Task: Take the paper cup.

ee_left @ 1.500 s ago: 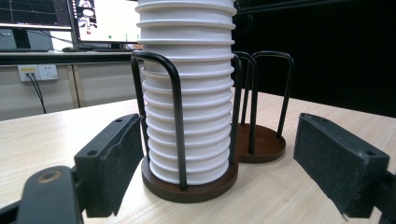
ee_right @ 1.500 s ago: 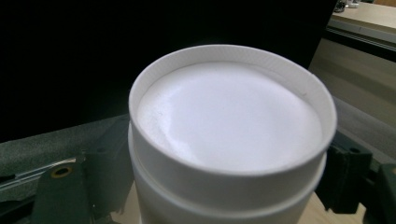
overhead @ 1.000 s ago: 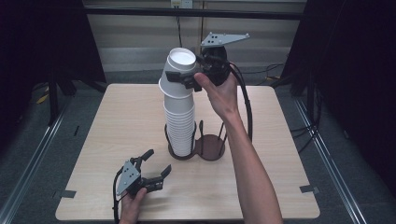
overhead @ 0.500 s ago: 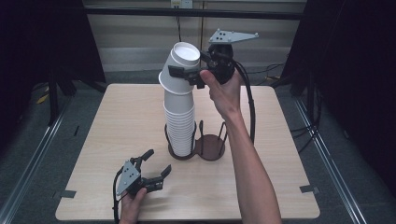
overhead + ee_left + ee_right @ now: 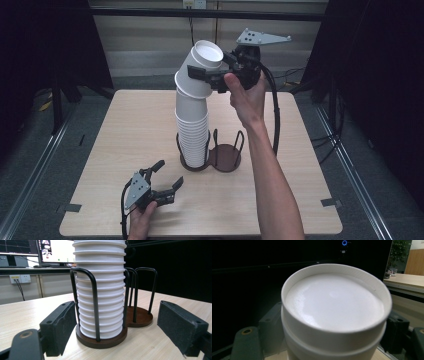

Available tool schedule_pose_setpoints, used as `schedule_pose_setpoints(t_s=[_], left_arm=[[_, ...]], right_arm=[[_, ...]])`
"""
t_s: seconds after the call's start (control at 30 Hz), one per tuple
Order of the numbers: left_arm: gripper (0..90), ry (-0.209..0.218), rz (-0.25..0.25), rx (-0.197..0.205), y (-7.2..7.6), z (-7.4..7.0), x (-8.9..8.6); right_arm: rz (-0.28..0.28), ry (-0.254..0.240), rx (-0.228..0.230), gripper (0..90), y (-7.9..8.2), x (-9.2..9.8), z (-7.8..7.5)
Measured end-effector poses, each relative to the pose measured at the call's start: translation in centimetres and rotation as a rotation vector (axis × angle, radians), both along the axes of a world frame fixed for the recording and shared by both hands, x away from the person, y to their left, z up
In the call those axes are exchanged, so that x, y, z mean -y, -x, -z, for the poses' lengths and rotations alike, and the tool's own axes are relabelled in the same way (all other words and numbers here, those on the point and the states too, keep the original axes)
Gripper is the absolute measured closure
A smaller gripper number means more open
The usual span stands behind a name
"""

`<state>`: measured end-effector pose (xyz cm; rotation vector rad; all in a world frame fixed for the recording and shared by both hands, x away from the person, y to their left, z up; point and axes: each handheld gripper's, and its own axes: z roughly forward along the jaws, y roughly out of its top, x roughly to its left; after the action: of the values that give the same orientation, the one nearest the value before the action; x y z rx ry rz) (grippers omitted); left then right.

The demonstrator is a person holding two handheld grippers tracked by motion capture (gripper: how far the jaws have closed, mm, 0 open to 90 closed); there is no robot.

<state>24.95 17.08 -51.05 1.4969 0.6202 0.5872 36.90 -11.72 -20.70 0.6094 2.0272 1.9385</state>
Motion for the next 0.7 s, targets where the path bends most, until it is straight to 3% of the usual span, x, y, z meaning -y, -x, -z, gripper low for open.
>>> schedule_pose_setpoints(t_s=[0.53,0.7], left_arm=[[15.6,0.003,0.004,0.000,0.0,0.0,0.0],[15.5,0.002,0.004,-0.001,0.0,0.0,0.0]], right_arm=[[0.049,-0.028,0.000,21.3,2.1,4.6,0.7],[0.071,-0.003,-0.009,21.3,2.4,5.6,1.4]])
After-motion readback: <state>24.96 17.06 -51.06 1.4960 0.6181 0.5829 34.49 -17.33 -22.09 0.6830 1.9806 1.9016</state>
